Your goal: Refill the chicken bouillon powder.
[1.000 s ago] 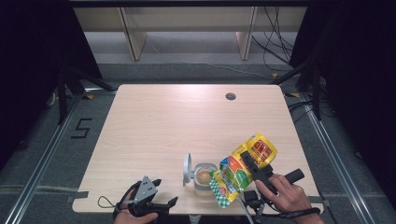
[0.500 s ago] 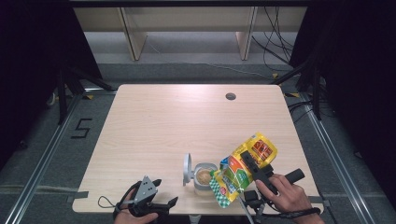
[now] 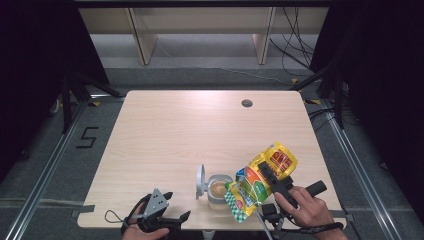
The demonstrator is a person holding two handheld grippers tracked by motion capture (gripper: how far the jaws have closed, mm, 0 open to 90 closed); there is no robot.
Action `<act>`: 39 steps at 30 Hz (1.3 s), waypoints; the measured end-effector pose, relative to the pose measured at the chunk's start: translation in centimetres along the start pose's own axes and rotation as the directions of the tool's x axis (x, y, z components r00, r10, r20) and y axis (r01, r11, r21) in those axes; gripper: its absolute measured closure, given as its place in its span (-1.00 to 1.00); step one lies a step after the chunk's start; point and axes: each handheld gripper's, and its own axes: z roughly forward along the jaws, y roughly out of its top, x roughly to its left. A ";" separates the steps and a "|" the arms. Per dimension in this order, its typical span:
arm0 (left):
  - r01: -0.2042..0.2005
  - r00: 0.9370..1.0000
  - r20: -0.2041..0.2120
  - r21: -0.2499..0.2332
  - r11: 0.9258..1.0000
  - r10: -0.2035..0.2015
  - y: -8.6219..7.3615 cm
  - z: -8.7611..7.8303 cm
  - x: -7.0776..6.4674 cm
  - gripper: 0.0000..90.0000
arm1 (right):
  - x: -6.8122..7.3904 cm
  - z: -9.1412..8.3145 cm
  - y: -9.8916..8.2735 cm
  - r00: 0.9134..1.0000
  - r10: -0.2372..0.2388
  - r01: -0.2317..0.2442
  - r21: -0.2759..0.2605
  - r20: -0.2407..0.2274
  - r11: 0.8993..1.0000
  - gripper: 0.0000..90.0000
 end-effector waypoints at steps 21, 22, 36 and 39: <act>-0.019 1.000 0.000 0.000 1.000 0.019 0.0 0.0 0.1 -0.66 | -0.1 0.0 0.0 1.000 -0.012 0.011 -0.009 -0.015 1.000 0.20; -0.018 1.000 0.001 0.000 1.000 0.018 0.0 0.0 0.1 -0.66 | -0.1 0.0 0.0 1.000 -0.012 0.012 -0.008 -0.015 1.000 0.20; -0.020 1.000 0.001 -0.001 1.000 0.020 0.1 0.0 0.1 -0.66 | 0.1 0.0 0.0 1.000 0.018 -0.018 -0.003 -0.010 1.000 0.20; -0.020 1.000 0.001 -0.001 1.000 0.020 0.1 0.0 0.1 -0.66 | -0.2 -0.1 0.0 1.000 -0.004 0.004 0.005 -0.016 1.000 0.20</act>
